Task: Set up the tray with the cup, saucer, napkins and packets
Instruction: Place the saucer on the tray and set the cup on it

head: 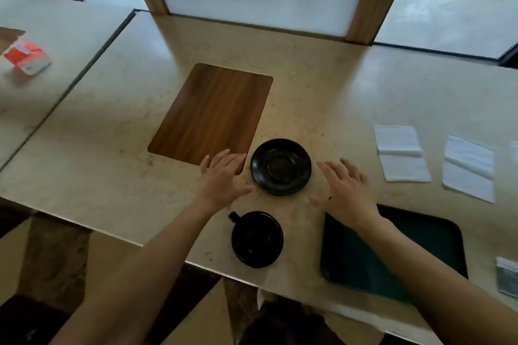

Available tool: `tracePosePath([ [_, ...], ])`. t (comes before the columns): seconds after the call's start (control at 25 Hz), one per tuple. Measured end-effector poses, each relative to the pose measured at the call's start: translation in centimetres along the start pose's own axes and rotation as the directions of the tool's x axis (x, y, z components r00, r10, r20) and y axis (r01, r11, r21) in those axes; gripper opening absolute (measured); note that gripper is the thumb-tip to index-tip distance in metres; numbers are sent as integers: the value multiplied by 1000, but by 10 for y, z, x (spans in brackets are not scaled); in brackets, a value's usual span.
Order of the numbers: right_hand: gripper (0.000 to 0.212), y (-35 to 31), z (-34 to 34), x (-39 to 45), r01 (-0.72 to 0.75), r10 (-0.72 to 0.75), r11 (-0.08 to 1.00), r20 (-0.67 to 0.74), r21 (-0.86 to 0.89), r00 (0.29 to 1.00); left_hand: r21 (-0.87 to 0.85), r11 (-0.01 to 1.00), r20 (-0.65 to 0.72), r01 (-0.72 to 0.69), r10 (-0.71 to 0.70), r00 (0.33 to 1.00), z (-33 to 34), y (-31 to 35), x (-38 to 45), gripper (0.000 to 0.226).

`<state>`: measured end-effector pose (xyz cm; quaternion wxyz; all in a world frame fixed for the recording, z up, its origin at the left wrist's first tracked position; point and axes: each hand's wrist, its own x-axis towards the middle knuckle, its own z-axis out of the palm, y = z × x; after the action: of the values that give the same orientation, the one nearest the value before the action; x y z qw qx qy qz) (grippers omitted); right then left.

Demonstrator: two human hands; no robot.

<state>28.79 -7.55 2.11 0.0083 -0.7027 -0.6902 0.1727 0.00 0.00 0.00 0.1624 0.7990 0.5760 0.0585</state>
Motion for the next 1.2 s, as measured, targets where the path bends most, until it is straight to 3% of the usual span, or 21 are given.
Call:
tracePosePath([
  [0.28,97,-5,25,39,-59,54,994,54,97,997,33,999,167,-14,9,986,19,-2,30,92],
  [0.56,109,-7,33,55,-42,37,997,78,71,996,39,997,273,-60,47,961,25,-4,44,104],
  [0.84,117,-11,36,60,-41,31,993,90,110,995,43,996,219,-79,68,973,38,-6,44,109],
  [1.2,111,-3,8,43,-11,15,989,-24,148,1000,21,994,139,-104,100,985,21,16,42,105],
])
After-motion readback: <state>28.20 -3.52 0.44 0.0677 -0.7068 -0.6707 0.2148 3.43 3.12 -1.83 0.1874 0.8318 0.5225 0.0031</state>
